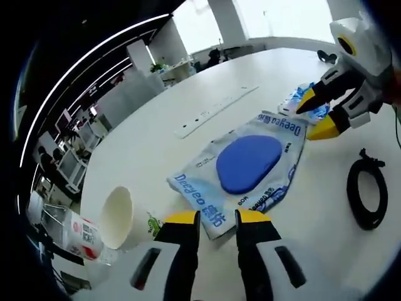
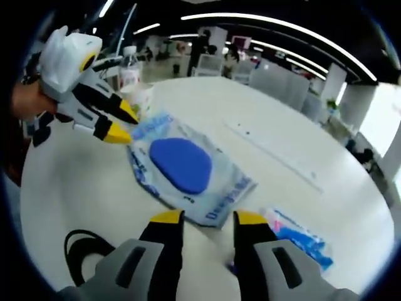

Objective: Arrange the tabletop items into an orderly group along one side of the table until the central work area is clear of visible clutter.

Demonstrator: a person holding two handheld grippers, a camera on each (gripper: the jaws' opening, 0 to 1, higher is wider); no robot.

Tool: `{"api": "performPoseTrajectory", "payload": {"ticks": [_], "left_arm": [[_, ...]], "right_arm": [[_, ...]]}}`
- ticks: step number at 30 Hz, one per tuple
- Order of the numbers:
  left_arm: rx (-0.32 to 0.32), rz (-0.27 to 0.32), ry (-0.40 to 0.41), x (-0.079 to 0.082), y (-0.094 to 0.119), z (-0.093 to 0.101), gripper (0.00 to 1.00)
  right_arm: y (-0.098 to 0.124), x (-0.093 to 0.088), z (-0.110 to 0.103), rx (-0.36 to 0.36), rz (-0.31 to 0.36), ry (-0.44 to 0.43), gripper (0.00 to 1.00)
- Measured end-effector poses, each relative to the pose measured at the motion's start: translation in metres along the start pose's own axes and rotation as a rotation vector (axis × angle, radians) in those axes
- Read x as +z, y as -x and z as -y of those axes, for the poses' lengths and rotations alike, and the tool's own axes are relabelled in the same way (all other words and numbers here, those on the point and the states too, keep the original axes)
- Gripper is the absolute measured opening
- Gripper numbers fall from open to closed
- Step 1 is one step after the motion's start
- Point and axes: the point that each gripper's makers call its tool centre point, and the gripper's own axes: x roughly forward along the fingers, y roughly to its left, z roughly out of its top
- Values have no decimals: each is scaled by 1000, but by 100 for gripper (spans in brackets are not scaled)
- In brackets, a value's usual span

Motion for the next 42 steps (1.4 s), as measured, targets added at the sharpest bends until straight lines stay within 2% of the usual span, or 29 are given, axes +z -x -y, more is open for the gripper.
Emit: {"api": "performPoseTrajectory", "payload": {"ticks": [8, 16, 30, 35, 40, 42], "left_arm": [[-18, -28, -37, -8, -4, 6, 34], [-19, -45, -64, -9, -13, 4, 33], [-12, -47, -29, -5, -17, 0, 33], [-17, -56, -20, -8, -14, 2, 33], [-15, -42, -17, -7, -5, 6, 33], [-13, -36, -15, -6, -3, 7, 32]], "right_arm": [[-7, -3, -8, 27, -28, 38, 33], [-11, -8, 0, -6, -60, 16, 31], [-16, -4, 5, -25, -64, 18, 31], [-12, 0, 4, -17, -62, 22, 31], [5, 7, 16, -59, -12, 20, 31], [8, 5, 20, -72, -12, 5, 31]]}}
